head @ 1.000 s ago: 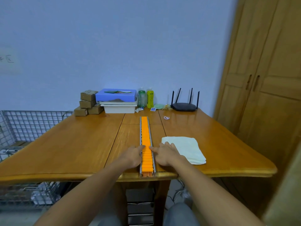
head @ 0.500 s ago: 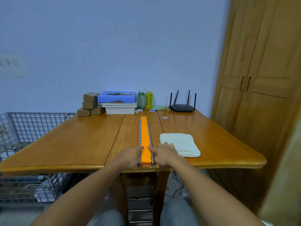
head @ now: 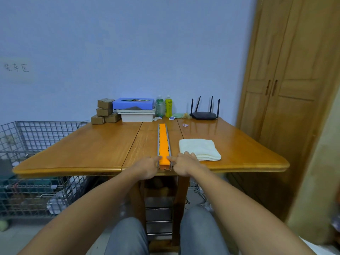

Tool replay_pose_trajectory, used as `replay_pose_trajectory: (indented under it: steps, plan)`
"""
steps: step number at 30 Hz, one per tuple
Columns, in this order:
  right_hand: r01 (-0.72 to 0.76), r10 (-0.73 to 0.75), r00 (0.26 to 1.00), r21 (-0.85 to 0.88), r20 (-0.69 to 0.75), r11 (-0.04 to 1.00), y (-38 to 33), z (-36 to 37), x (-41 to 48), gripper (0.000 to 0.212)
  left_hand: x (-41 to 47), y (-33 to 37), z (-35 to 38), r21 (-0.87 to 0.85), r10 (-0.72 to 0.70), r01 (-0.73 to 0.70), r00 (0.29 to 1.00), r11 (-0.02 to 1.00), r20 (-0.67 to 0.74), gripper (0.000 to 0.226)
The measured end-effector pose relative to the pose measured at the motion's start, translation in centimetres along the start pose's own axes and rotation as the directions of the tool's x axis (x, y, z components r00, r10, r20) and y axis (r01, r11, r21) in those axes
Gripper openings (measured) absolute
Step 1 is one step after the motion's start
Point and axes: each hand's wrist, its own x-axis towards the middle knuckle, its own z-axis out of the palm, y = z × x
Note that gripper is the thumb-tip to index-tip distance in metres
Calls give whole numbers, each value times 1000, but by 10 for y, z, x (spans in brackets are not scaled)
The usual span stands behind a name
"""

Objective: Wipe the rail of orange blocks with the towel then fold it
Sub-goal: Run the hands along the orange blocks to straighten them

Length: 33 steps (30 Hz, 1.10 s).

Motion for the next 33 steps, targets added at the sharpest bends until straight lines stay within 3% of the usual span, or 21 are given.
replay_pose_trajectory:
  steps: [11, 33]
  plan:
    - [-4, 5, 1000, 20, -27, 1000, -7, 5, -24, 55, -37, 5, 3, 18, -10, 9, 1000, 1000, 28, 77]
    - [14, 3, 992, 135, -124, 991, 2, -17, -12, 48, -20, 12, -20, 43, 20, -18, 999, 999, -32, 60]
